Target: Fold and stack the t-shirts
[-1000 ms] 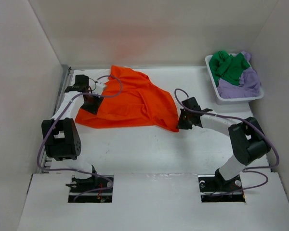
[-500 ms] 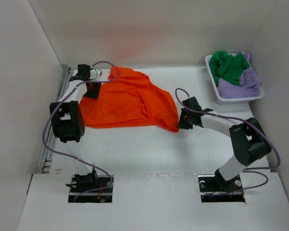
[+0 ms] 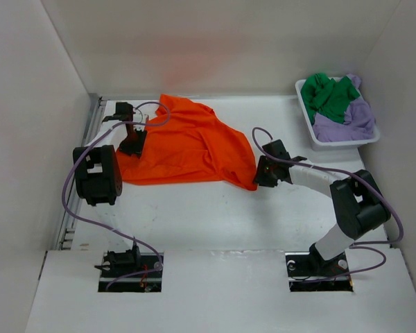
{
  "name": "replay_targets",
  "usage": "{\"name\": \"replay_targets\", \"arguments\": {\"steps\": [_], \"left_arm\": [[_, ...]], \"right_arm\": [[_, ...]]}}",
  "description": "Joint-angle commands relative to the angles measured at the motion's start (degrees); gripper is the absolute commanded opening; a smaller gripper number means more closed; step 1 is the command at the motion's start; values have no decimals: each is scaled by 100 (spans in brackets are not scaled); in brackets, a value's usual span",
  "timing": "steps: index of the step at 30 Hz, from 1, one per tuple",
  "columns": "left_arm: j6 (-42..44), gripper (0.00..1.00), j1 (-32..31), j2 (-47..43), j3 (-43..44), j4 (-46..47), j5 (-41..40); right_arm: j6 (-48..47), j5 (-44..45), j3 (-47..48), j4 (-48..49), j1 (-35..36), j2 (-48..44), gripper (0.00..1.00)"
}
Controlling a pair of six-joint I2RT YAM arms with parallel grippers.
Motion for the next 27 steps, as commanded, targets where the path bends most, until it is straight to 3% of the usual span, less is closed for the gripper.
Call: {"name": "replay_targets", "arguments": {"steps": [1, 6, 12, 15, 20, 27], "left_arm": [[-114, 32, -12, 67, 28, -57, -14], [-97, 11, -109, -2, -33, -206, 100], [-79, 0, -83, -319, -261, -242, 293], [-114, 0, -21, -494, -384, -207, 364], [-132, 2, 58, -609, -420, -49, 338], [-149, 30, 84, -811, -270, 337, 364]], "right_arm": [[-16, 102, 87, 3, 43, -86, 40], [-34, 146, 139, -49, 43, 28, 46], [-34, 155, 262, -84, 69, 221, 50], [-43, 41, 333, -120, 122, 353, 38], [1, -47, 333, -85, 183, 459, 3], [-34, -3, 298, -120, 183, 309, 0]]}}
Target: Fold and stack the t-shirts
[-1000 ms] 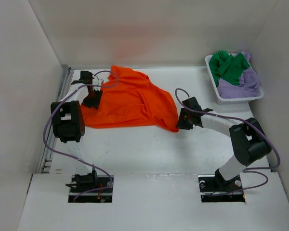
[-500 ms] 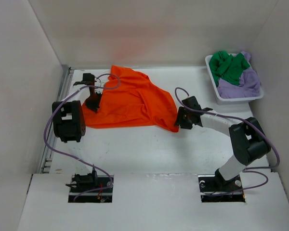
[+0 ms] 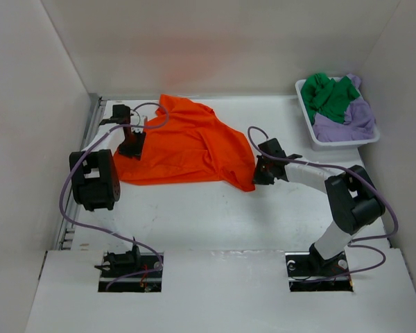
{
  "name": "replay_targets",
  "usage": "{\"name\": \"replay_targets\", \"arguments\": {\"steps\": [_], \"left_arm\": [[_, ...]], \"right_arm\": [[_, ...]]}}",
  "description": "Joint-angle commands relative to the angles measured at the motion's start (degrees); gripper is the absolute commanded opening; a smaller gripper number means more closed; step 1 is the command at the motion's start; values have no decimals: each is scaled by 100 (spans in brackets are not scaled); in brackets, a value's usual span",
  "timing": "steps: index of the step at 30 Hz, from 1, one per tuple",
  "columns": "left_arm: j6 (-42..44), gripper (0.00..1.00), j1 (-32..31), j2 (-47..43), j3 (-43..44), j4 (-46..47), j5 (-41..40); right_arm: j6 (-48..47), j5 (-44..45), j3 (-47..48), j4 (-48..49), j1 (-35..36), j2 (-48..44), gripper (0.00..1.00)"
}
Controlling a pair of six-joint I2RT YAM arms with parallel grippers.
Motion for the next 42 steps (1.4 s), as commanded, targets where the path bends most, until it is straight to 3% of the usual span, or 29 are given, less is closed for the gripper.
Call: {"name": "replay_targets", "arguments": {"steps": [1, 4, 12, 21, 28, 32, 36, 42], "left_arm": [[-82, 35, 32, -479, 127, 460, 97], [-29, 46, 76, -339, 136, 663, 132], [-29, 45, 137, 346, 478, 620, 325], [-20, 27, 67, 602, 532, 171, 563], [6, 5, 172, 154, 637, 75, 484], [-11, 1, 155, -136, 856, 74, 510], [-81, 0, 32, -14, 1829, 162, 475], [-249, 1, -170, 417, 4659, 591, 142]], "right_arm": [[-34, 23, 42, -139, 70, -3, 0], [-34, 32, 24, -139, 70, -3, 0], [-51, 49, 16, -139, 78, -38, 0], [-25, 76, -90, -130, 78, -126, 0], [-43, 76, -37, -139, 78, -197, 0], [-77, -21, 252, -87, 78, -223, 0], [-428, -205, 1470, -183, -307, 145, 0], [-1017, 22, 5247, -1139, -1230, 743, 0]]}}
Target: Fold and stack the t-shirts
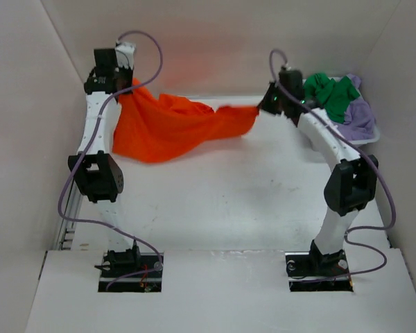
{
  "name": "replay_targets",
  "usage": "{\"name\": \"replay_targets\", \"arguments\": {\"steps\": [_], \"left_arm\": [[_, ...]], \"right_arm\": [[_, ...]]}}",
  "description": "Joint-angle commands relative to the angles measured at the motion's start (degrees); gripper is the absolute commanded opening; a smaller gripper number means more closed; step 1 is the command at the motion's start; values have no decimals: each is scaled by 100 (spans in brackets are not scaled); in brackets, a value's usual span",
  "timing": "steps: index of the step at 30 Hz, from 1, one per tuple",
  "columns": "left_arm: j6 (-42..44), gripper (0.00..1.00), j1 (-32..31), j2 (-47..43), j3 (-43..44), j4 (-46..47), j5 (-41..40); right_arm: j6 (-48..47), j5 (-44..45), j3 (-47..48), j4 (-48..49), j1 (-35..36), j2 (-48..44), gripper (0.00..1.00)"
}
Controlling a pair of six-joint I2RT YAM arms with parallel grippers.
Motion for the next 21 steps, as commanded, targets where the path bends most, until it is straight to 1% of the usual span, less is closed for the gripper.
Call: {"name": "replay_targets", "arguments": {"steps": [1, 3, 4, 6, 7, 8, 10, 13, 15, 17, 18, 20, 21], "left_arm": [[-185, 1, -124, -203, 1404, 793, -195], [-185, 1, -142, -448, 1600, 1285, -266], [-185, 1, -142, -633, 1531, 1539, -266], [-168, 2, -142, -1037, 1216, 1822, -257], [-168, 2, -142, -1204, 1040, 1823, -231], [-141, 2, -142, -1388, 794, 1727, -196], [16, 2, -133, -1714, 136, 1420, -82], [324, 3, -133, -2232, -1339, 1121, 103], [569, 4, -142, -2479, -2350, 867, 147], [746, 6, -186, -2576, -3160, 655, 165], [851, 7, -186, -2612, -3711, 637, 173], [939, 9, -186, -2560, -4338, 672, 191], [983, 11, -169, -2481, -4611, 689, 208]], "right_arm": [[-482, 370, 2095, -338, -512, -94, 0], [-623, 581, 2880, -462, -626, -172, 0], [-685, 643, 3039, -472, -653, -285, 0], [-764, 731, 2911, -437, -636, -671, 0], [-799, 792, 2605, -402, -636, -926, 0], [-808, 854, 2193, -332, -636, -1215, 0], [-773, 968, 1043, -86, -522, -1839, 0], [-502, 1153, -837, 248, -285, -2710, 0], [-142, 1250, -2007, 354, -83, -3150, 0], [280, 1320, -3027, 468, 189, -3467, 0], [525, 1355, -3467, 530, 373, -3581, 0], [973, 1399, -4136, 740, 759, -3635, 0], [1176, 1400, -4427, 907, 988, -3566, 0]]}}
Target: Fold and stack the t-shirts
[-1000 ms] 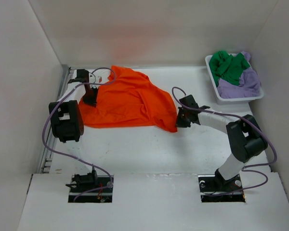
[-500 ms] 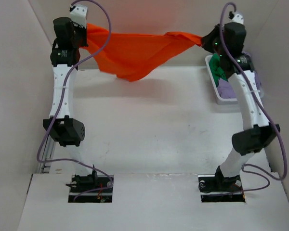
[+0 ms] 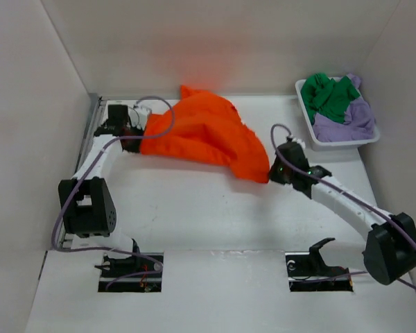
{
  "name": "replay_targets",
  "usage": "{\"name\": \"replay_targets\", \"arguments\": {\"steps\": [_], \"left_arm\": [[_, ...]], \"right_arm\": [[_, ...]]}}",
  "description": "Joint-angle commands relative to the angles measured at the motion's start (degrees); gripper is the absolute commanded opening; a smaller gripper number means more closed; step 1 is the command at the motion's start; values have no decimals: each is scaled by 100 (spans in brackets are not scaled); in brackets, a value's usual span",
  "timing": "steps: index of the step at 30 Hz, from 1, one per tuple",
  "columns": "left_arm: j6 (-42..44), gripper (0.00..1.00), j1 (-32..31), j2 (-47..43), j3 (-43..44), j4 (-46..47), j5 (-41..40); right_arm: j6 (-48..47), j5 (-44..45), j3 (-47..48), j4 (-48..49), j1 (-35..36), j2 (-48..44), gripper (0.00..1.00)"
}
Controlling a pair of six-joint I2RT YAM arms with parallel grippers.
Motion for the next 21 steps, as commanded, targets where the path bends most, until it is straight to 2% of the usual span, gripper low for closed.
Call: {"name": "replay_targets", "arguments": {"steps": [1, 7, 10, 14, 21], "left_arm": [[396, 14, 22, 153, -814, -349, 147], [659, 43, 179, 321, -1202, -857, 112], [712, 51, 434, 181, -1115, -1113, 156], [538, 53, 672, 303, -887, -1026, 104], [-34, 50, 725, 1102, -272, -1087, 463]], "right_arm": [[976, 184, -693, 604, 668, 28, 0], [1356, 193, -977, 1001, 1311, 925, 0], [1347, 219, -1020, 1018, 1347, 978, 0], [1286, 211, -1091, 1027, 1347, 961, 0], [1154, 219, -1152, 1027, 1285, 873, 0]]}}
